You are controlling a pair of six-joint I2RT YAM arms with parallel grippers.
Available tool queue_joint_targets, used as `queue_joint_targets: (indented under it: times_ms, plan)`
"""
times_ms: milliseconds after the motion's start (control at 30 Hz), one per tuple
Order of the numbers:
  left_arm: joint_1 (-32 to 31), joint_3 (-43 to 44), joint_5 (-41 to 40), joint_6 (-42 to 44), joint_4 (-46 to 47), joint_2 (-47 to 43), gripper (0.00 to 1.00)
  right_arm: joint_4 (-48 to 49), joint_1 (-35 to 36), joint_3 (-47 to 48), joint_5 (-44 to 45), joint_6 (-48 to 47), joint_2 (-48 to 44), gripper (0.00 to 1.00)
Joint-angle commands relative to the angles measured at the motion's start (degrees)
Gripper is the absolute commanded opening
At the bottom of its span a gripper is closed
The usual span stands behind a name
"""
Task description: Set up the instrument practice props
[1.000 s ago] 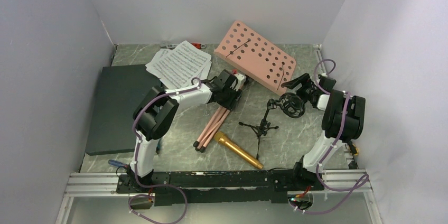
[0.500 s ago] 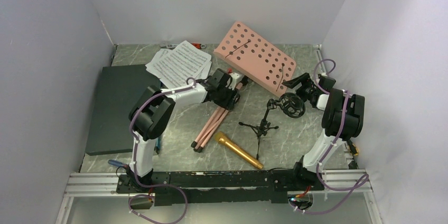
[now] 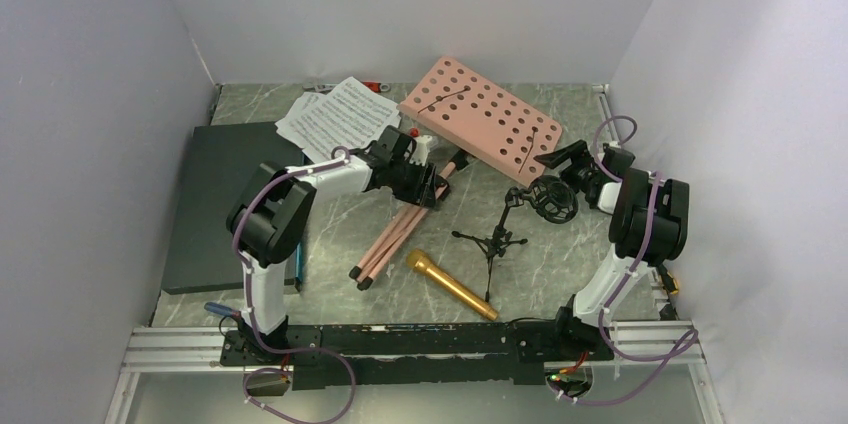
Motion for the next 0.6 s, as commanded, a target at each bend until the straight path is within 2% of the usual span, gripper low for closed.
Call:
queue_joint_targets:
  times_ms: [0,167,400,567]
  plan:
    - [-0.38,-0.53,9.07,-2.62,6.73,-5.04,0.03,2.21,0.30,-1.87,-0.02,1.87,0.62,0.78]
    - [-0.38,-1.91,10.30,-2.71,7.73,-4.82,0.03,12.03,0.56,-3.36,-3.88,7.49,2.95,0.57]
    - [-0.40,-3.08,10.87,-2.18,7.49,-5.30,0.03,15.63,2.34,-1.00,-6.16,10.46,4.41,0.55]
    - [-0.39,-3.59,11.16,-1.89,7.46,-5.50,0.03,17.67,3.78,0.81,-7.62,12.23,3.98,0.38]
